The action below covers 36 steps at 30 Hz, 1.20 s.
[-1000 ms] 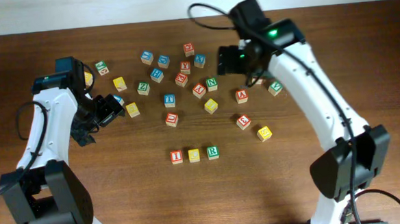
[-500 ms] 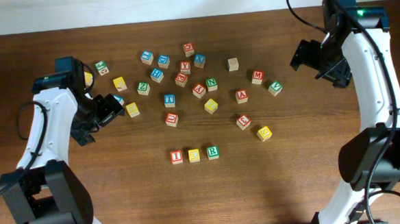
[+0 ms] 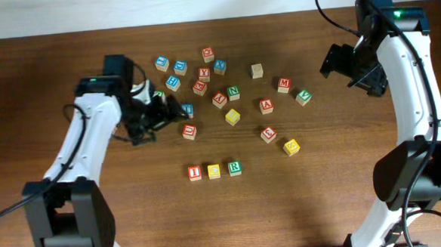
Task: Spell out ICRA
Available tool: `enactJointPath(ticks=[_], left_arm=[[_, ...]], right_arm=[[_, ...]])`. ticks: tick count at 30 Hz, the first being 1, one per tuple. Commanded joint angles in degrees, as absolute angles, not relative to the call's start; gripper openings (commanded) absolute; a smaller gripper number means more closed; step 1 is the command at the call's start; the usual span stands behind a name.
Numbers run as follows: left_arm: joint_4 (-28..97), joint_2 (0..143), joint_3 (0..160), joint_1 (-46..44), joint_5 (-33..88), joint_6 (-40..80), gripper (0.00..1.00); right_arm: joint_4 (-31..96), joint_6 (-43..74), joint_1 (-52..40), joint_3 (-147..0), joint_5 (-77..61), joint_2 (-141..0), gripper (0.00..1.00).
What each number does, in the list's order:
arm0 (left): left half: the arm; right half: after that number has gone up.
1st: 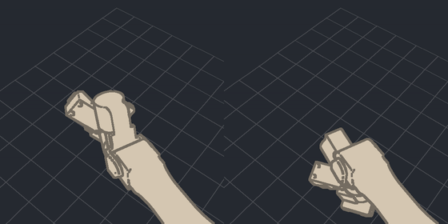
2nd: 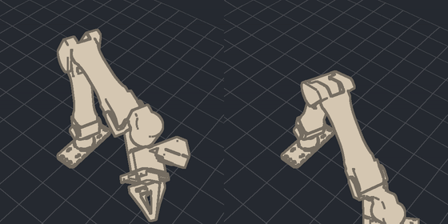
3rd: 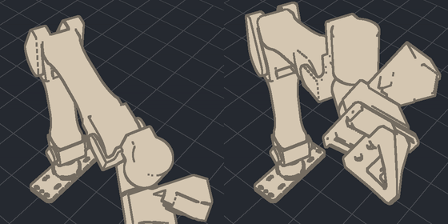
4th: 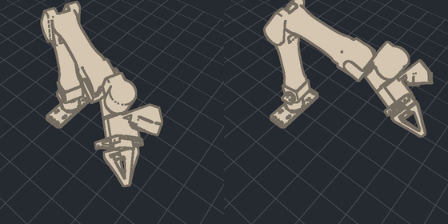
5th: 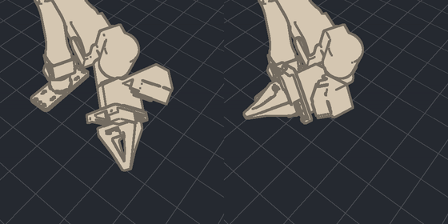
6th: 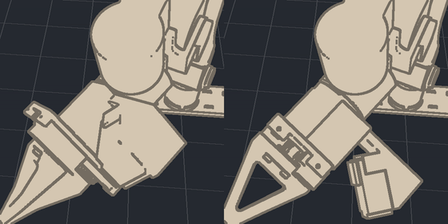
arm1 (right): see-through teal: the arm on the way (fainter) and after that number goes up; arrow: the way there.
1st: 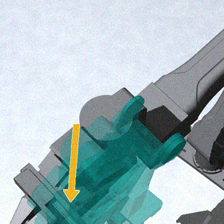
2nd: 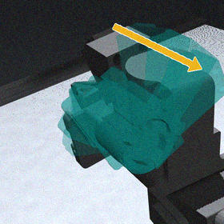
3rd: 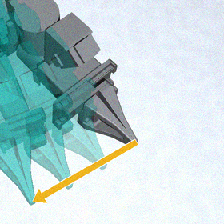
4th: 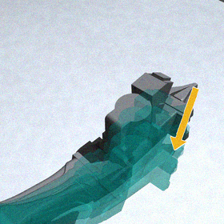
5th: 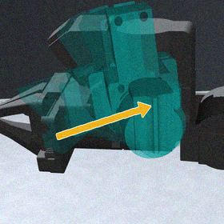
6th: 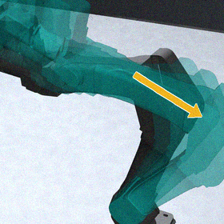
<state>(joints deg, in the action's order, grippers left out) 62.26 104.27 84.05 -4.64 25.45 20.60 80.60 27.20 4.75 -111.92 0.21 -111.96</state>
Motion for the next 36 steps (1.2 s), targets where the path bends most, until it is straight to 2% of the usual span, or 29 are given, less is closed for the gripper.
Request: enactJointPath(ticks=[1, 4, 8, 10, 11, 13, 15, 17, 21, 28, 32, 36], left_arm=[[61.73, 104.68, 88.51, -6.63, 24.56, 17.69, 1.0], [62.96, 104.68, 96.49, -7.46, 19.7, 16.8, 0.98], [63.22, 104.68, 102.85, -9.96, 6.5, 17.1, 0.96], [63.05, 105.58, 102.87, -10.39, 3.01, 17.04, 0.87], [63.31, 106.41, 102.87, -10.39, 2.61, 17.02, 0.86], [65.43, 108.49, 103.24, -10.39, 3.07, 15.77, 0.89], [68.23, 110.69, 103.57, -10.61, 5.15, 11.99, 0.97], [67.7, 111.22, 103.57, -11.31, 5.15, 12.03, 0.99], [63.88, 111.74, 103.55, -13.67, 5.17, 13.69, 0.99], [59.27, 116.92, 103.44, -21.04, 5.02, 30.02, 0.98], [51.99, 118.19, 103.39, -24.27, 0.1, 30.02, 0.95], [51.81, 118.17, 103.33, -25.58, -0.67, 29.98, 0.98]], right_arm=[[80.62, 27.22, 4.91, -112.79, 0.69, -111.15, 0.98], [80.6, 27.22, 4.91, -112.79, 0.69, -111.15, 0.98], [80.62, 27.22, 4.91, -112.79, 0.69, -111.15, 0.98], [80.62, 27.22, 4.91, -112.79, 0.69, -111.15, 0.98], [80.6, 27.22, 4.91, -112.79, 0.69, -111.15, 0.98], [80.6, 27.22, 4.91, -112.79, 0.69, -111.13, 0.98], [80.62, 27.22, 4.91, -112.79, 0.69, -111.15, 0.98], [80.6, 27.22, 4.91, -112.79, 0.69, -111.15, 0.98], [80.6, 27.22, 4.91, -112.79, 0.69, -111.15, 0.98], [80.6, 27.22, 4.91, -112.79, 0.69, -111.15, 0.98], [80.6, 27.22, 4.91, -112.79, 0.69, -111.15, 0.98], [80.6, 27.22, 4.91, -112.79, 0.69, -111.15, 0.98]])
